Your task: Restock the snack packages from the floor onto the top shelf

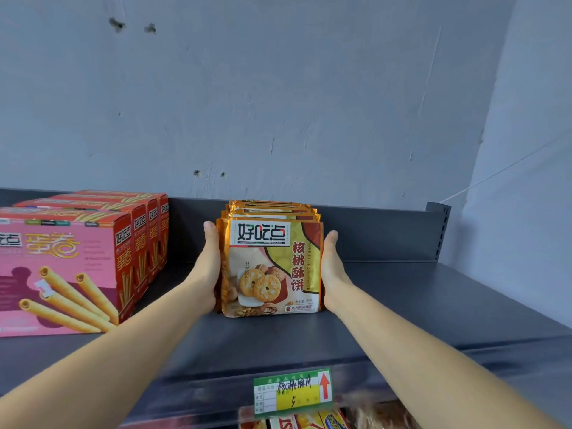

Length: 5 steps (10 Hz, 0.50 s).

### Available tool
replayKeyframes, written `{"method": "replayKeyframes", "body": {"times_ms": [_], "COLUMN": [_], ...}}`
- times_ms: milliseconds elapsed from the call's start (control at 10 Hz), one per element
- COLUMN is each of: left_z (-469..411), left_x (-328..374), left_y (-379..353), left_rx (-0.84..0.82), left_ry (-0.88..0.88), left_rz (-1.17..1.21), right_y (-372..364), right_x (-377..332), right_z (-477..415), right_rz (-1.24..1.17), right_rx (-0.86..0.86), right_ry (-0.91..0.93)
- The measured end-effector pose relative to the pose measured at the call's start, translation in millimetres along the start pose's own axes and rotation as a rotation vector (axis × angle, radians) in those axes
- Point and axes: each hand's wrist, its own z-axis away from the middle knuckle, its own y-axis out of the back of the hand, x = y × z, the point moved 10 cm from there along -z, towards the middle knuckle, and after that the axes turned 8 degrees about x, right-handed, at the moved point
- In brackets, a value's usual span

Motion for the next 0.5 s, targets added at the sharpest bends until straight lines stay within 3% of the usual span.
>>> {"method": "replayKeyframes", "body": {"times_ms": [200,300,500], "left_z": [11.9,32.6,88.8], "left_x": [47.2,77.0,116.9], "left_y": [26.3,29.1,10.1], "left_rx": [0.195,0.297,0.333], "left_ry": [-0.145,-0.301,-0.541], "left_rz": [-0.399,-0.553,-0.912], "right_y": [26.4,39.3,55.0], "right_x": [-49.3,-75.5,-113.6], "right_z": [33.3,49.0,89.7], "right_rz": [0.318,0.555,0.97], "right_rx": [0.106,0.161,0.199], "right_ry": [0.271,0.44,0.689]}}
